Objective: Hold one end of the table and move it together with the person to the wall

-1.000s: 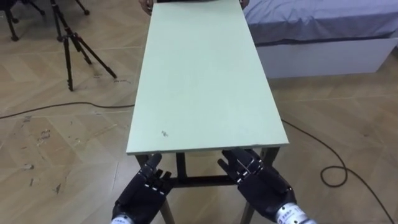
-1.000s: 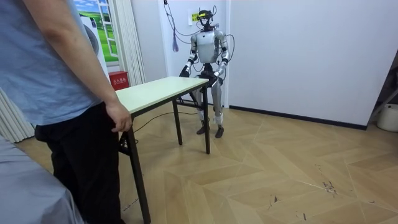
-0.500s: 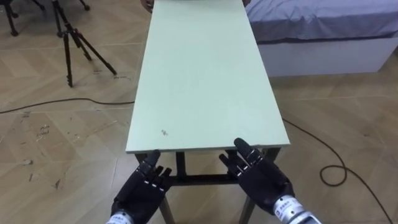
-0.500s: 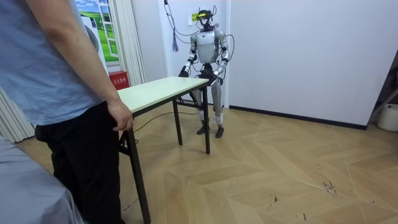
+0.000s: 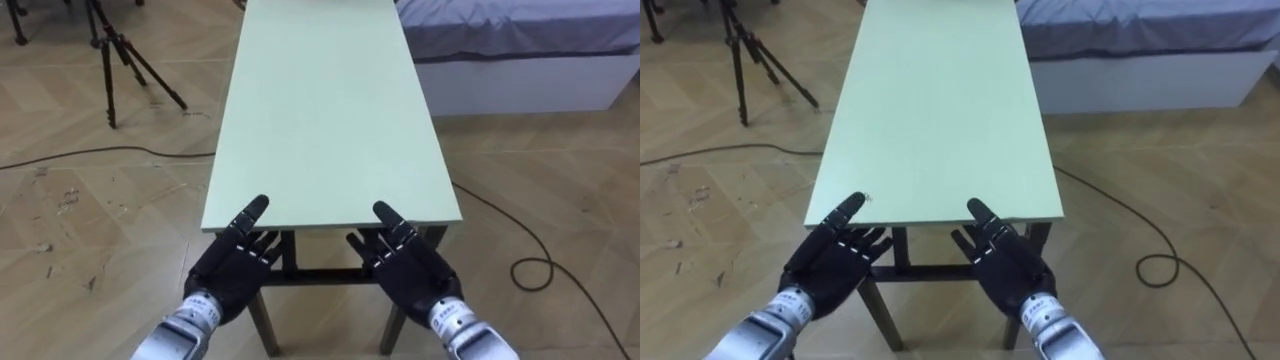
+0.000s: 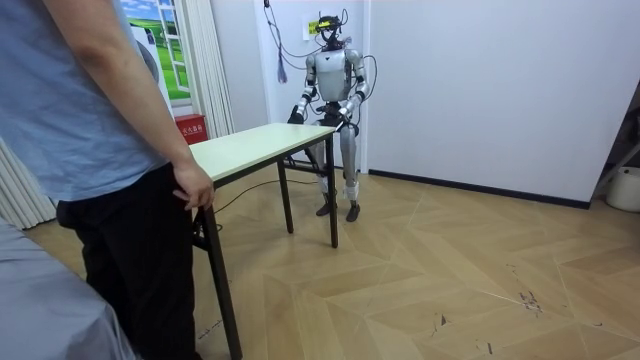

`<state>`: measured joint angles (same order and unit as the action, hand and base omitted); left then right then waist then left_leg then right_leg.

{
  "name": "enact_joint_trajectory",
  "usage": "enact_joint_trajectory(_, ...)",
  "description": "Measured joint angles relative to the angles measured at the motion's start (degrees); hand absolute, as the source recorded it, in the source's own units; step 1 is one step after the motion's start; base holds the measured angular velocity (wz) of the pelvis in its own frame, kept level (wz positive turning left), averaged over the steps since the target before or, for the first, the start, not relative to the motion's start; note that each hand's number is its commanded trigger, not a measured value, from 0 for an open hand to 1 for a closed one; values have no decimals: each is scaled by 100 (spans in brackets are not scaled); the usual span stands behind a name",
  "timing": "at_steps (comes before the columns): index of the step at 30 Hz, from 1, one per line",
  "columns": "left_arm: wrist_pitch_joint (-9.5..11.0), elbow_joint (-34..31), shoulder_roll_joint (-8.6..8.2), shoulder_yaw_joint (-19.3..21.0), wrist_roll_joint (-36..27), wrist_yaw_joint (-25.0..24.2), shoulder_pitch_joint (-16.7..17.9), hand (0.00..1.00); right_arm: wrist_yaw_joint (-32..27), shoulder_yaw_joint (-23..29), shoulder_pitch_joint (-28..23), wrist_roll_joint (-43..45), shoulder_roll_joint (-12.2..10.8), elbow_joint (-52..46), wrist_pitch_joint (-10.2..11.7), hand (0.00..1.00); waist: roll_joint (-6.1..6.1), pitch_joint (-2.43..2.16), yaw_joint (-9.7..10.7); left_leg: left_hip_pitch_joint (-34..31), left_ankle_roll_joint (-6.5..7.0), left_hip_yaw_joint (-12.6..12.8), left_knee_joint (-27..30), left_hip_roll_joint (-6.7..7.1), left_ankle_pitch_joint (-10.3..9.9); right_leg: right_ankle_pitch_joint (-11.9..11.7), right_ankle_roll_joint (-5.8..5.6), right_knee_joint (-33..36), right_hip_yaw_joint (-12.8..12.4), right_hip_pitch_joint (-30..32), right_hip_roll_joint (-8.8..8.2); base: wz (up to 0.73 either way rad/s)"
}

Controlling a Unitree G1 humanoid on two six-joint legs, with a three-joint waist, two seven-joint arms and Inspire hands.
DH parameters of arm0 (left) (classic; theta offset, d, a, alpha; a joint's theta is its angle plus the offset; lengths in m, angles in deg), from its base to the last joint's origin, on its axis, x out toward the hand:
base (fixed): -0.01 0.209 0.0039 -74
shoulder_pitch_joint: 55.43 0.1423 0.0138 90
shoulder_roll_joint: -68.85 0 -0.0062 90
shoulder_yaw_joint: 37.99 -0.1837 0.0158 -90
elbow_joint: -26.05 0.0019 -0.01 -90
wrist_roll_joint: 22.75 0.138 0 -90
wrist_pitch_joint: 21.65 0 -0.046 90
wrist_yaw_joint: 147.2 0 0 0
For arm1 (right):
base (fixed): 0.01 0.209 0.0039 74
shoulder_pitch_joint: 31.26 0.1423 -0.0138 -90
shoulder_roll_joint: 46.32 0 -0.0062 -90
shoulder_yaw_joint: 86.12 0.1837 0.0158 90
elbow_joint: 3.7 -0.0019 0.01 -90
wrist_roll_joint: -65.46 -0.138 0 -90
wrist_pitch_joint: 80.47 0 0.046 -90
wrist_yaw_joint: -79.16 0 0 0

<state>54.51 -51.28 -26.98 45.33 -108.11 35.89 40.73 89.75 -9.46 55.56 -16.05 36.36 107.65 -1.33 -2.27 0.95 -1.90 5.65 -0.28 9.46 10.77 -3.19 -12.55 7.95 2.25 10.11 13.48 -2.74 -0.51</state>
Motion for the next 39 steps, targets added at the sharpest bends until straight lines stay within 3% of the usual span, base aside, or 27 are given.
enact_joint_trajectory(7,38,-524,-57,-30,337,661,0,0,0,-54,114,-17,-10,0,104,0,-19,51,25,-186,8,-33,69,2,5,-48,0,-40,59,119,-10,1)
enact_joint_trajectory(14,48,-875,-56,-23,297,1281,-24,0,-121,-122,201,-197,-39,-1,183,0,-35,63,12,-271,16,-81,90,-2,10,-63,5,-35,92,180,-11,2)
enact_joint_trajectory(17,141,-874,-50,-21,-109,1348,-31,0,-168,-121,200,-286,-67,10,254,0,-29,100,16,-220,16,-81,67,-1,10,-63,5,-34,97,138,-13,0)
enact_joint_trajectory(22,343,-873,-48,-12,-873,1431,-30,0,-247,-44,199,-442,-92,4,276,0,-29,105,8,-192,17,-53,52,3,11,-63,4,-36,69,130,-13,-2)
enact_joint_trajectory(25,395,-873,-64,-6,-962,1436,-20,0,-365,94,199,-445,-200,-11,277,0,-29,105,5,-193,17,-32,53,6,11,-62,3,-37,49,140,-12,-3)
enact_joint_trajectory(30,467,-874,-99,-1,-1078,1479,-20,0,-636,119,197,-467,-196,-139,388,0,-33,100,0,-194,17,-32,54,8,11,-62,2,-34,38,151,-10,0)
enact_joint_trajectory(37,476,-872,-297,167,-1191,1531,-13,0,-692,229,185,-622,-205,-149,392,0,-28,94,1,-193,19,-33,59,7,14,-62,3,-26,37,153,-10,0)
enact_joint_trajectory(38,476,-872,-298,171,-1191,1531,-9,18,-699,248,183,-623,-206,-149,392,0,-27,92,-4,-193,19,-33,59,6,14,-62,3,-23,38,153,-10,0)
enact_joint_trajectory(39,476,-872,-299,172,-1191,1531,-9,60,-705,263,182,-623,-209,-149,392,60,-27,91,-3,-192,19,-33,59,6,14,-62,3,-22,37,153,-10,0)
